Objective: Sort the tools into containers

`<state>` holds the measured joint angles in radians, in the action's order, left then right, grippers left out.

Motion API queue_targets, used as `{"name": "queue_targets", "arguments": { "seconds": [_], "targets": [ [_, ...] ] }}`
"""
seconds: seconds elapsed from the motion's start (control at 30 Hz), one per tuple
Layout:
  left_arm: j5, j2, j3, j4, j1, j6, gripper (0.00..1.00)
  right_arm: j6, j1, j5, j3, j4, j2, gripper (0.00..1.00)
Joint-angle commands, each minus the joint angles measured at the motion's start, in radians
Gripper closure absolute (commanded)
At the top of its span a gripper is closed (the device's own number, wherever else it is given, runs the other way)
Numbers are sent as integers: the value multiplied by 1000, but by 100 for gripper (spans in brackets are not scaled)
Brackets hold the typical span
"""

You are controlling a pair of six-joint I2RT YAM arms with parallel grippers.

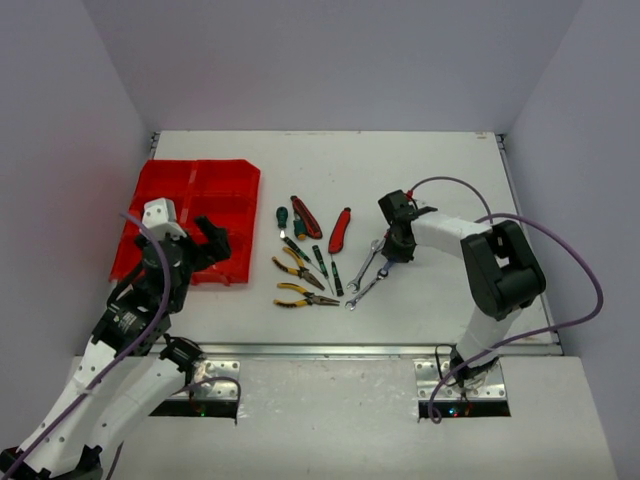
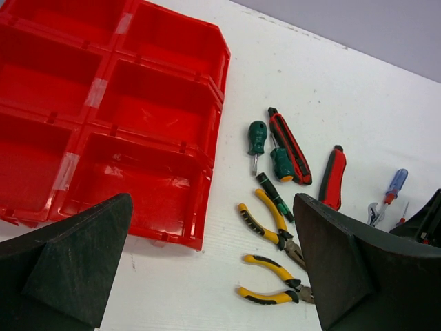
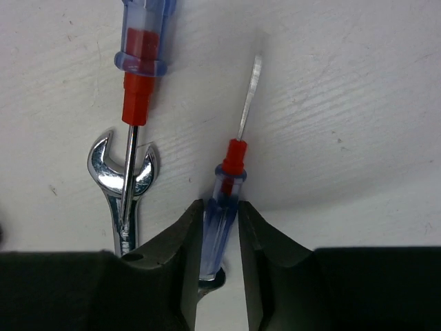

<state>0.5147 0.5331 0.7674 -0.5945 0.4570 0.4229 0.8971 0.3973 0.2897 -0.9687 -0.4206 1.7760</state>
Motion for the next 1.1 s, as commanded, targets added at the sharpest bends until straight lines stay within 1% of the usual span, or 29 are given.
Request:
{"name": "queue_targets", "arguments": {
  "seconds": [0.0,0.07,0.17,0.23,0.3,0.37,0.4,0.43,0.47,0.5,0.53,0.57,0.6,0.63,0.7,0.77,0.8,0.83,0.87,0.9,0.93,0.97,1.0,1.07],
  "targets": [
    [-8,7,-3,47,11,-10,0,60,7,41,54,74,1,79],
    [-13,11,-4,49,11,-12,0,70,8,52,81,87,-25,83],
    [-46,23,-6,65,11,-25,0,61,9,66,136,137,-150,87],
    [-101,39,0,81,11,-43,0,-12,19,40,157,168,-224,89],
    [-179,62,23,81,11,-44,0,-129,46,-38,178,262,-355,91],
    [-319,94,56,91,11,9,0,-289,82,-279,218,389,-428,93],
    [-451,108,60,119,11,40,0,-377,96,-445,245,454,-493,93],
    [-546,117,50,179,10,87,0,-426,115,-653,279,506,-536,93],
    [-632,122,30,248,10,144,0,-448,141,-826,309,547,-569,92],
    [-742,125,11,295,11,198,0,-468,171,-903,324,586,-607,92],
    [-821,128,-55,459,11,241,0,-475,205,-959,327,598,-632,92],
    [-884,136,-89,547,11,286,0,-479,239,-979,330,615,-654,93],
    [-988,167,-132,681,12,358,0,-484,295,-995,329,622,-679,93],
    [-1019,177,-144,721,12,404,0,-488,330,-1004,324,623,-691,93],
    [-1052,219,-151,805,13,442,2,-485,382,-969,292,599,-697,95],
    [-1042,240,-137,818,21,449,9,-485,399,-940,259,540,-690,99],
    [-1034,242,-139,822,26,456,14,-487,406,-935,241,527,-688,100],
    [-1028,243,-140,822,29,459,16,-488,409,-930,233,525,-689,100],
    [-1026,243,-145,820,32,463,21,-483,411,-925,231,533,-693,100],
    [-1025,243,-155,819,38,473,33,-473,416,-923,228,541,-697,100],
    [-1025,243,-155,820,38,473,40,-469,416,-923,228,543,-698,100],
    [-1025,240,-170,824,50,483,43,-468,417,-912,216,542,-696,100],
    [-1019,231,-180,837,60,490,44,-465,418,-895,206,527,-683,100],
    [-1007,218,-194,845,79,494,40,-463,419,-862,183,503,-661,100]
  ]
}}
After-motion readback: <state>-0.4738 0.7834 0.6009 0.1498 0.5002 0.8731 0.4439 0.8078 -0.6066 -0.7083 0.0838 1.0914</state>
